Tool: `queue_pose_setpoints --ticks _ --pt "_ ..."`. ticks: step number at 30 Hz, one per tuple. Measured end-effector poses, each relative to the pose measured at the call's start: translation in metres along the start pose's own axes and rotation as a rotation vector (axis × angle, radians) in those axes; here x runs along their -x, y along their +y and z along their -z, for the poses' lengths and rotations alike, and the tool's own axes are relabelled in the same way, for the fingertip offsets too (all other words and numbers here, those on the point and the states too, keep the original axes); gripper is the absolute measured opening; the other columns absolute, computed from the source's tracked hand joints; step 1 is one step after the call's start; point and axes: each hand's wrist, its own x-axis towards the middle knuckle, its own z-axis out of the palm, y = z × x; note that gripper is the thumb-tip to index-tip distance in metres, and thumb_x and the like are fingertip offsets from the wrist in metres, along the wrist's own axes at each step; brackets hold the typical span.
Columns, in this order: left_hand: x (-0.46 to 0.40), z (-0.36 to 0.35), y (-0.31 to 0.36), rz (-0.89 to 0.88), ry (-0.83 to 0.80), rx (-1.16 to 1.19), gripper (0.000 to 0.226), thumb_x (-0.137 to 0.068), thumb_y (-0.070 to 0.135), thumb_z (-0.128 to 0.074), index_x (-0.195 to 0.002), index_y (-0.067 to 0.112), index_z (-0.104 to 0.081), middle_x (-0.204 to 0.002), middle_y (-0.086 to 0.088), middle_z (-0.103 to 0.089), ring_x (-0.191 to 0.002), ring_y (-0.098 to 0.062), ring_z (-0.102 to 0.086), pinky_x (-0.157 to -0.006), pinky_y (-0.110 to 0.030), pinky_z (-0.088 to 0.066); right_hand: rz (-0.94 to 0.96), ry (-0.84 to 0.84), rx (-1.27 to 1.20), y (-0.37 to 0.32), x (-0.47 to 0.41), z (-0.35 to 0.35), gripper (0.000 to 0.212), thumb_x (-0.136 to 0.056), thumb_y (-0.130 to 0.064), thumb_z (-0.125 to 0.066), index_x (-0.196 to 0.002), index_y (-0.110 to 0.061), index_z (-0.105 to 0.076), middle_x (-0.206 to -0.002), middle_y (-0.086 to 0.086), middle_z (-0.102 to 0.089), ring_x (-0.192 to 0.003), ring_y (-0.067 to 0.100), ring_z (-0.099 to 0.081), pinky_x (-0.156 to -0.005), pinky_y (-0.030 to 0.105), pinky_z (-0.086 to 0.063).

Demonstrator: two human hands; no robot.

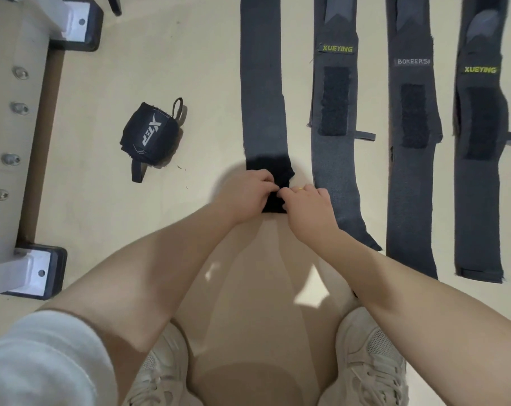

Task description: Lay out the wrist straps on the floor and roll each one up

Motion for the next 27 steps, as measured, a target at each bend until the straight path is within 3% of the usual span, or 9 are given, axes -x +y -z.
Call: queue_pose_setpoints --ticks 2,5,9,12,14,18,23,25,27 --pt "0.01 -0.002 0.002 -0.025 -0.044 0.014 0.035 -0.09 0.015 -0.042 -0.108 0.004 -0.07 -0.105 -0.016 -0.062 -0.089 -0.034 -0.058 -0.077 -0.039 -0.047 -0.025 0.014 -0.054 -0.004 0.011 -0.003 0.024 -0.098 -0.012 -0.038 -0.12 -0.017 -0.043 -0.107 0.002 -0.061 -0.101 0.026 -0.051 -0.078 0.034 -0.03" --pt "0.029 -0.009 0.011 0.006 -0.113 0.074 0.062 -0.087 0.04 -0.024 -0.118 0.005 -0.064 -0.113 -0.012 -0.055 -0.095 -0.026 -0.053 -0.081 -0.032 -0.043 -0.042 -0.008 -0.169 -0.011 0.024 -0.011 0.018 -0.099 -0.014 -0.038 -0.114 -0.012 -0.048 -0.109 0.004 -0.059 -0.099 0.027 -0.053 -0.071 0.03 -0.023" --pt "0.033 -0.01 0.011 0.033 -0.166 0.047 0.051 -0.094 0.033 -0.05 -0.14 0.013 -0.042 -0.129 -0.004 -0.047 -0.113 -0.02 -0.048 -0.091 -0.024 -0.033 -0.2 0.07 -0.158 -0.01 0.016 -0.011 0.017 -0.095 -0.017 -0.05 -0.108 -0.012 -0.059 -0.119 0.006 -0.052 -0.098 0.028 -0.052 -0.072 0.032 -0.026" --pt "0.029 -0.003 0.009 0.102 -0.146 0.134 0.044 -0.094 0.022 -0.053 -0.136 0.013 -0.042 -0.125 -0.005 -0.053 -0.11 -0.022 -0.051 -0.088 -0.029 -0.038 -0.166 0.14 -0.025 -0.008 0.011 -0.008 0.021 -0.07 -0.019 -0.08 -0.081 -0.012 -0.063 -0.088 0.007 -0.061 -0.07 0.028 -0.055 -0.061 0.031 -0.027" --pt "0.029 -0.005 0.009 0.123 -0.119 0.147 0.034 -0.094 0.017 -0.052 -0.127 0.01 -0.049 -0.122 -0.006 -0.053 -0.106 -0.023 -0.052 -0.082 -0.028 -0.037 -0.073 0.153 0.098 -0.005 0.011 -0.005 0.03 -0.055 -0.014 -0.086 -0.067 -0.016 -0.059 -0.07 0.002 -0.057 -0.059 0.024 -0.052 -0.056 0.028 -0.028" --pt "0.038 -0.023 0.01 0.122 0.03 0.194 0.026 -0.093 0.008 -0.053 -0.117 -0.001 -0.059 -0.12 -0.013 -0.055 -0.105 -0.027 -0.055 -0.084 -0.022 -0.034 0.184 0.162 0.199 0.005 0.012 -0.006 0.023 -0.061 -0.014 -0.082 -0.069 -0.013 -0.06 -0.084 0.005 -0.064 -0.07 0.025 -0.059 -0.07 0.031 -0.031" --pt "0.043 -0.033 0.014 0.226 0.152 0.296 0.024 -0.09 0.003 -0.055 -0.112 -0.004 -0.063 -0.114 -0.018 -0.058 -0.106 -0.031 -0.057 -0.091 -0.011 -0.027 0.322 0.138 0.3 0.014 0.015 -0.011 0.028 -0.072 -0.028 -0.07 -0.09 -0.006 -0.066 -0.122 0.014 -0.063 -0.111 0.03 -0.061 -0.102 0.044 -0.04" --pt "0.041 -0.033 0.017 0.259 0.181 0.318 0.027 -0.092 0.004 -0.054 -0.117 -0.002 -0.062 -0.116 -0.017 -0.059 -0.112 -0.029 -0.055 -0.092 -0.01 -0.026 0.311 0.126 0.29 0.013 0.012 -0.012 0.019 -0.083 -0.016 -0.051 -0.087 -0.007 -0.067 -0.118 0.013 -0.065 -0.109 0.029 -0.062 -0.1 0.045 -0.044" --pt "0.036 -0.029 0.019 0.309 0.222 0.342 0.031 -0.093 0.009 -0.053 -0.124 0.004 -0.057 -0.115 -0.012 -0.061 -0.111 -0.025 -0.054 -0.09 -0.016 -0.03 0.262 0.09 0.228 0.007 0.007 -0.007 0.031 -0.081 -0.006 -0.037 -0.085 -0.007 -0.068 -0.107 0.012 -0.069 -0.099 0.028 -0.066 -0.098 0.046 -0.045"
